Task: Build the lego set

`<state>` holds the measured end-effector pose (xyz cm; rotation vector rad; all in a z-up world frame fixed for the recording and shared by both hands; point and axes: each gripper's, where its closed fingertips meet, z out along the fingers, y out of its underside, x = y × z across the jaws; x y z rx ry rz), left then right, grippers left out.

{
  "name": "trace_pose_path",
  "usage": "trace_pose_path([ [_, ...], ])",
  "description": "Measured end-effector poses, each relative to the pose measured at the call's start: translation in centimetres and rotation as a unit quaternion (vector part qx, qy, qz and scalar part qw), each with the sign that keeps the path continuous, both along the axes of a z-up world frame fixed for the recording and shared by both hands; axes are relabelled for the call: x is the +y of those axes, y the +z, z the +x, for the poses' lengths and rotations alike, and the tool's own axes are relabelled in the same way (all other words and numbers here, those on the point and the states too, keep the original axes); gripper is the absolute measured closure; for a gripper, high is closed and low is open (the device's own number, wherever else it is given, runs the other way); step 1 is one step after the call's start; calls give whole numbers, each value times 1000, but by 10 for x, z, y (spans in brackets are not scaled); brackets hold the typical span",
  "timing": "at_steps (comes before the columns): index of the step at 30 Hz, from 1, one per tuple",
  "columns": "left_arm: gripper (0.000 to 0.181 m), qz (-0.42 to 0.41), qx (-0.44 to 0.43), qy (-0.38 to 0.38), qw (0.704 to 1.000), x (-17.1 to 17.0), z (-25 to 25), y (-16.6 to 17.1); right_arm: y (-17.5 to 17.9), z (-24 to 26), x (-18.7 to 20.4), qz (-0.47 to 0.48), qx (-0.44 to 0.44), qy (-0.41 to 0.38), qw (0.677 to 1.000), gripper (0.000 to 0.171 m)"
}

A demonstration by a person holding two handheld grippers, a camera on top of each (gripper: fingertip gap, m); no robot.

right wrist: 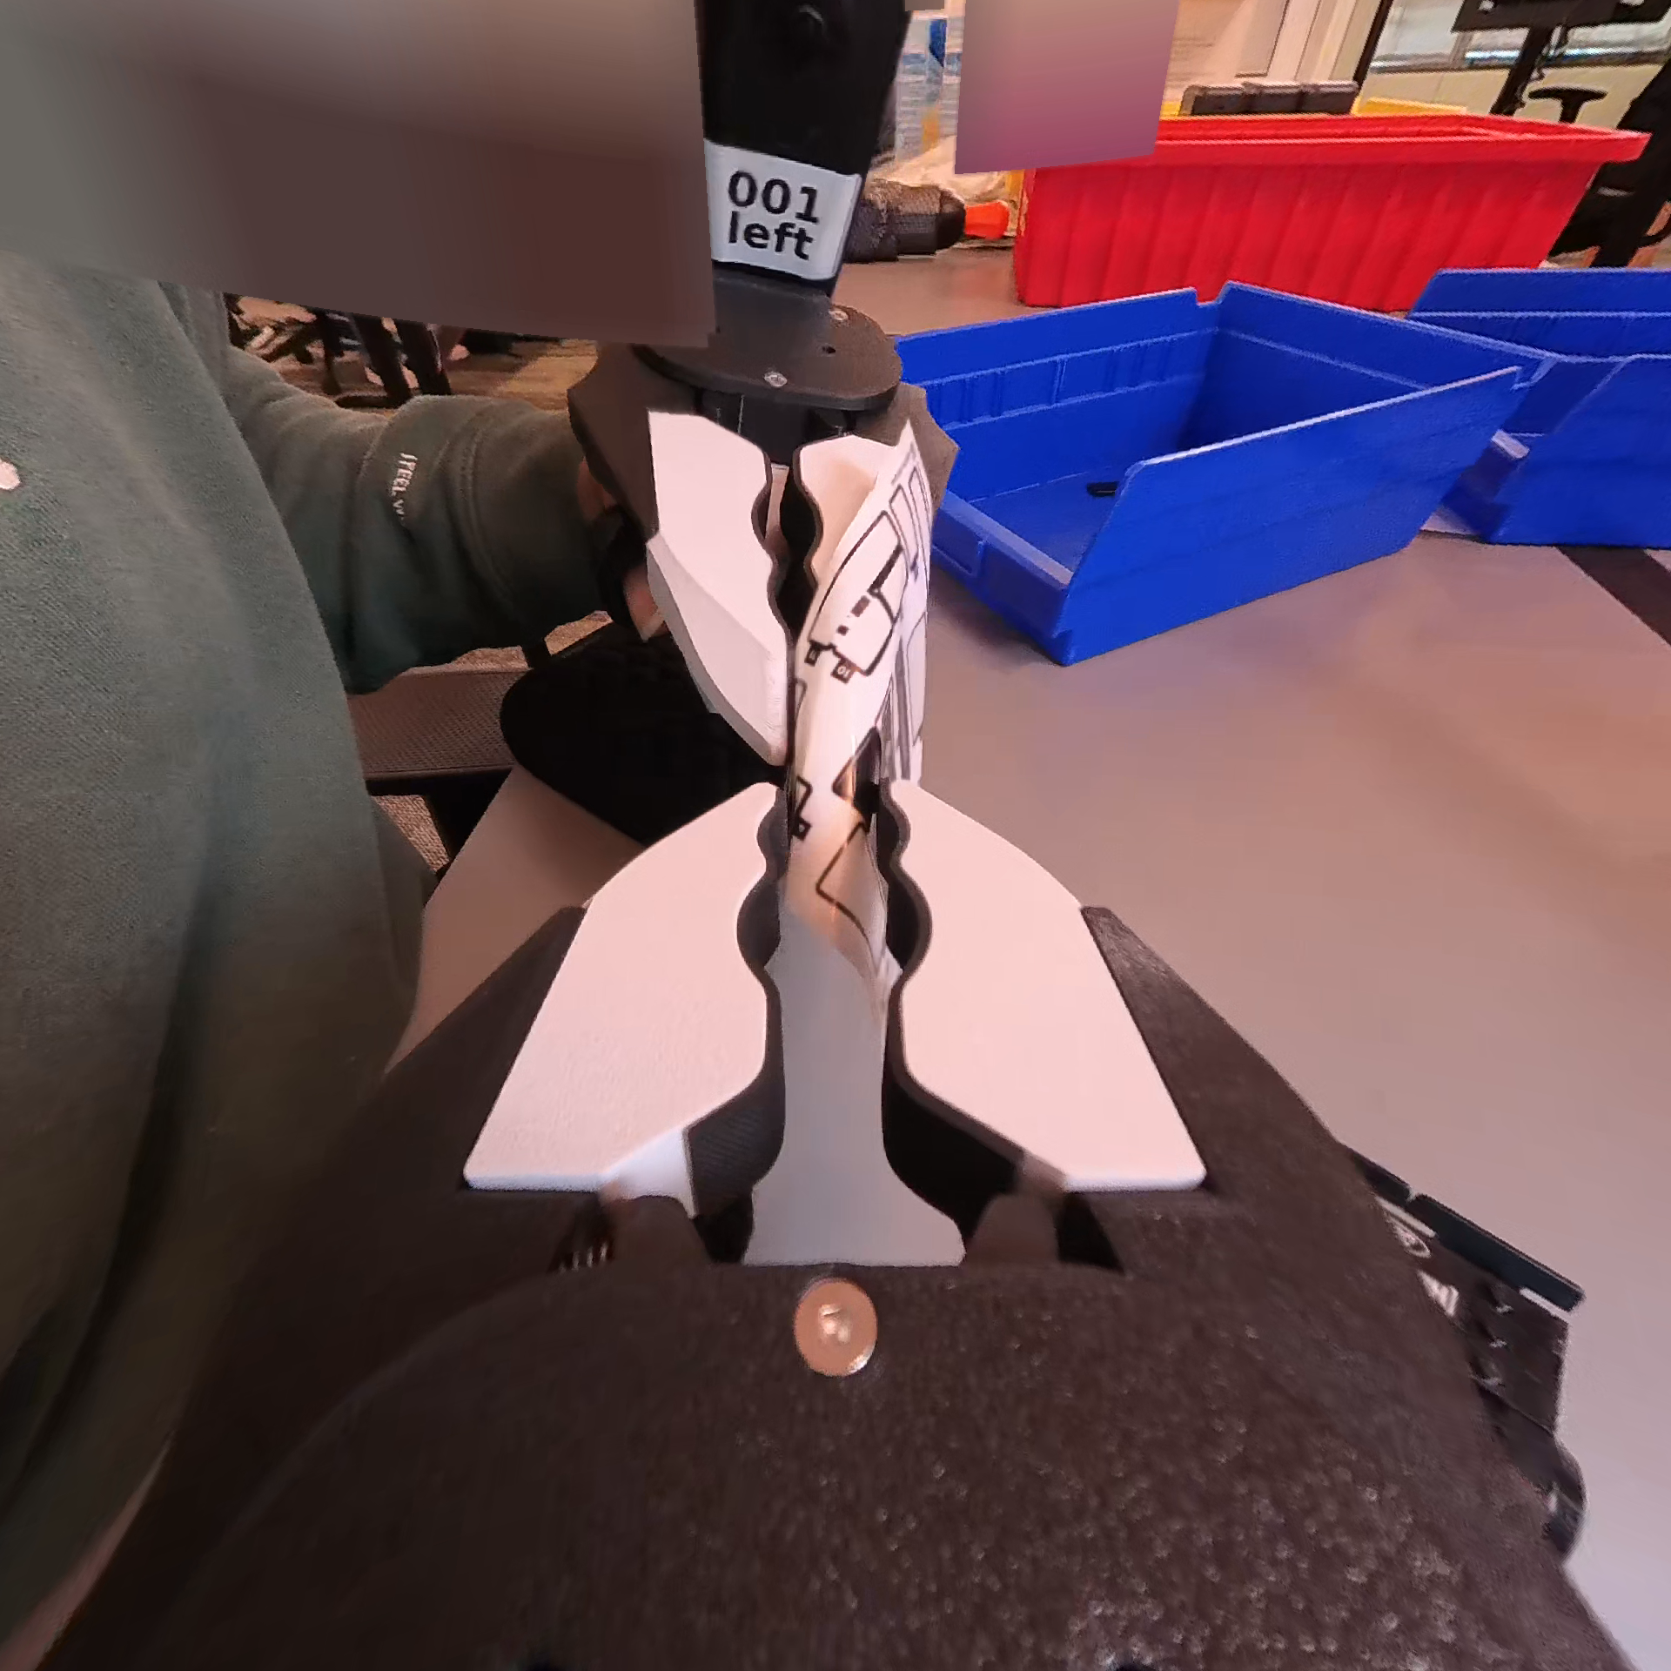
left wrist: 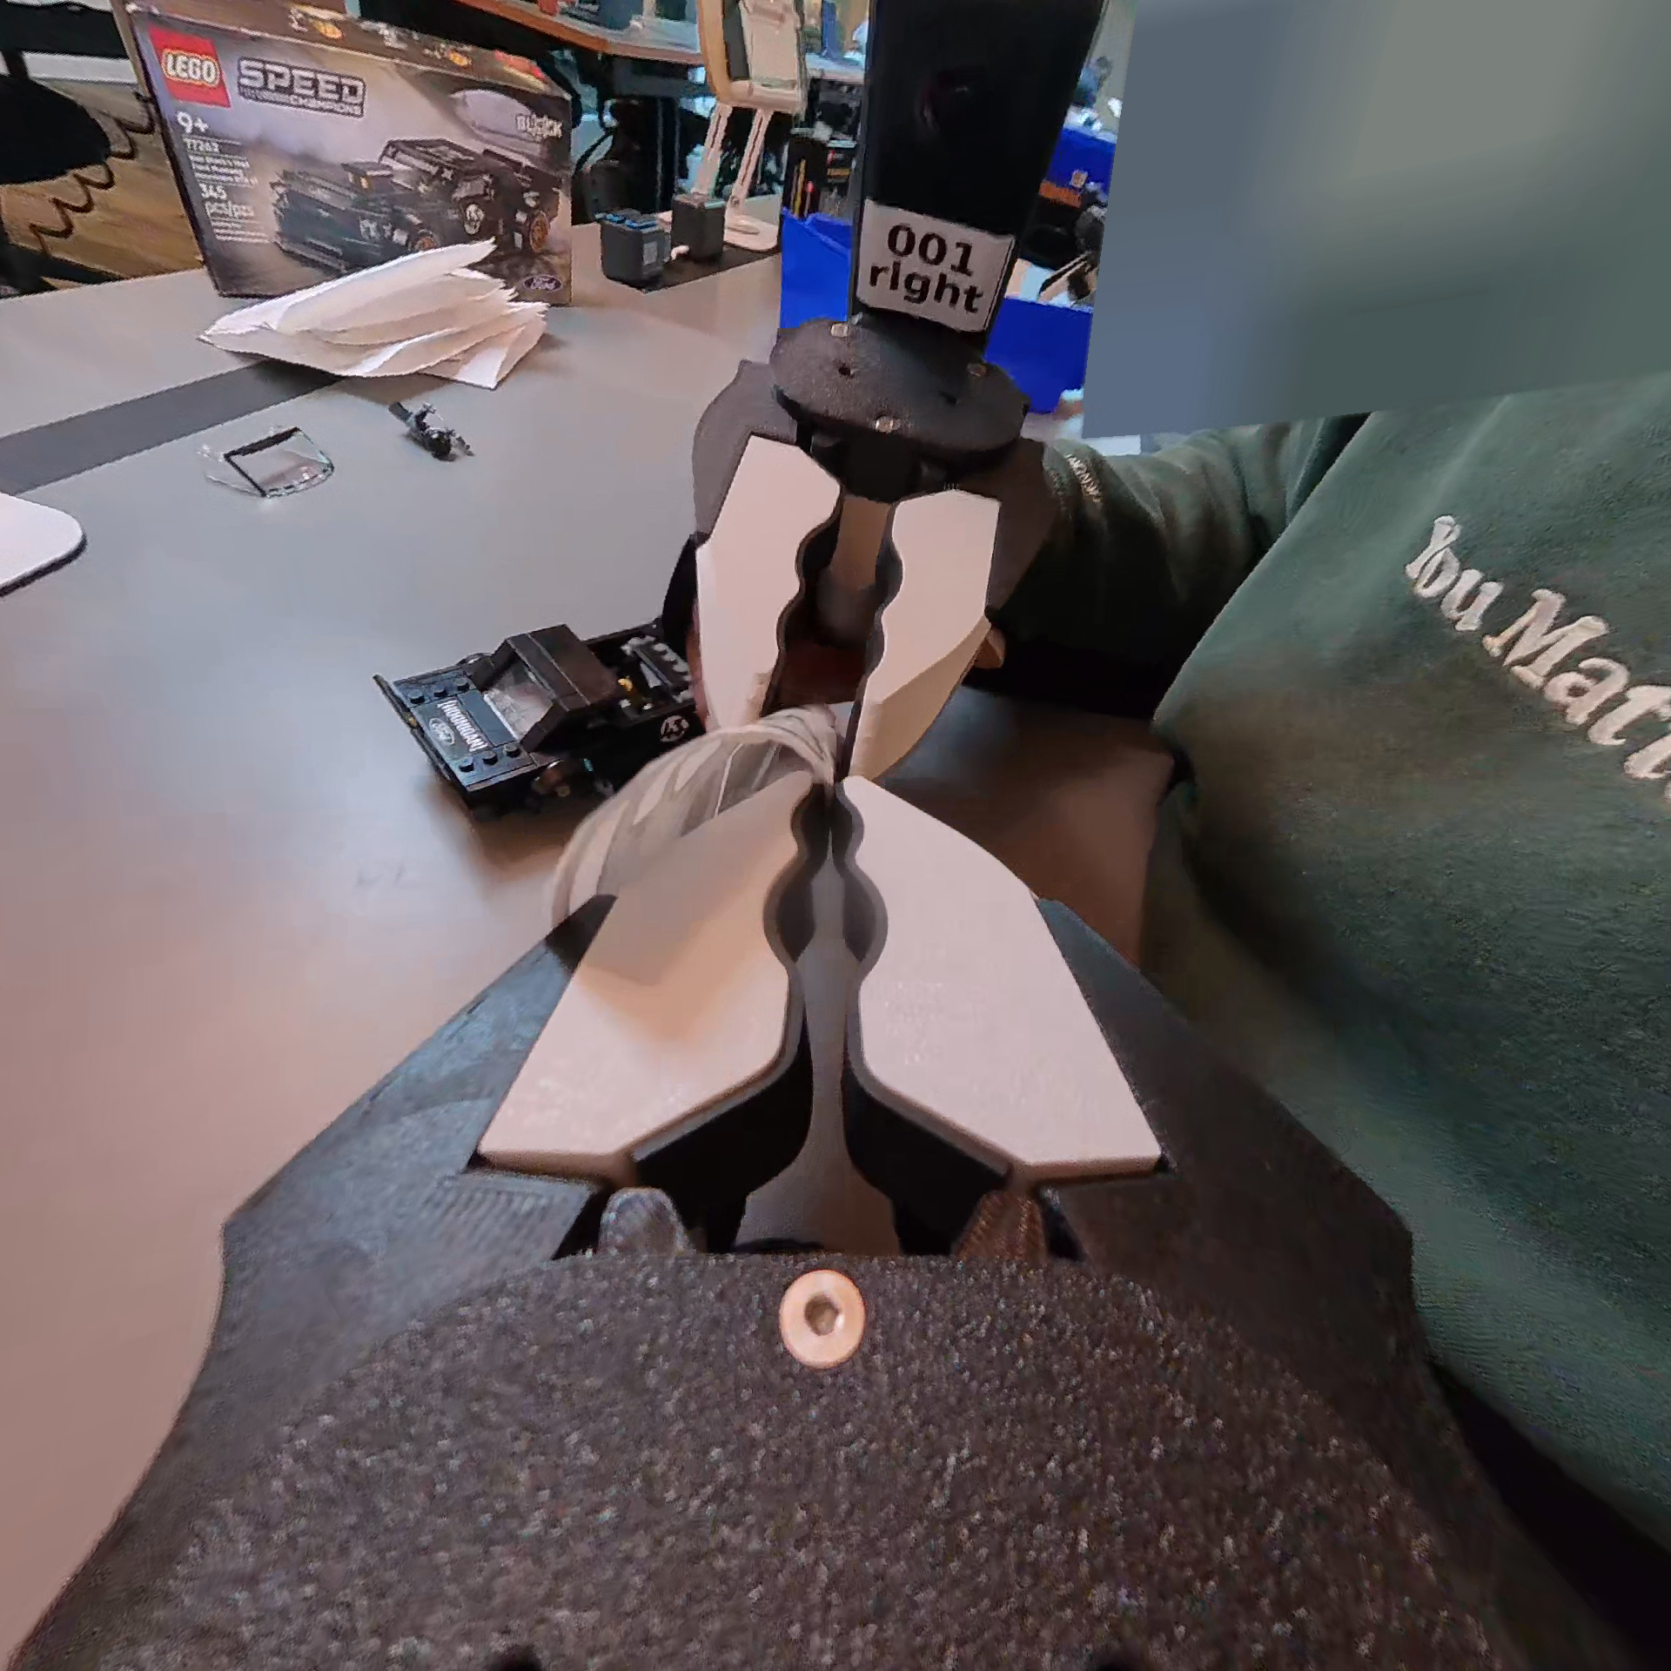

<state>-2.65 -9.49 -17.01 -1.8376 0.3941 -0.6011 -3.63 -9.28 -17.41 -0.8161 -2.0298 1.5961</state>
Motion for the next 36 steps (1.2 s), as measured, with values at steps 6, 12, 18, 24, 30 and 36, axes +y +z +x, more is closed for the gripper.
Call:
trace_pose_path([
  [6, 180, -7, 12, 15, 1000, 3, -2, -6, -2, 3, 5, 1, -2, 1, 1000, 161],
  [12, 176, 5, -21, 44, 999, 9, -3, 1, 0, 1, 6, -3, -3, -8, 1000, 166],
  [18, 179, 27, -66, 68, 995, 16, 0, 8, -1, 0, 4, 22, 9, -17, 1000, 166],
  [24, 181, 22, -33, 75, 996, 16, 1, 3, -2, 1, 10, 40, 13, -28, 999, 159],
  [30, 181, 9, -7, 90, 996, 17, -3, -4, 1, 0, 15, 62, 31, -43, 997, 163],
  [36, 181, 1, -7, 92, 996, 17, -3, -7, -2, -2, 14, 107, 55, -56, 991, 171],
])
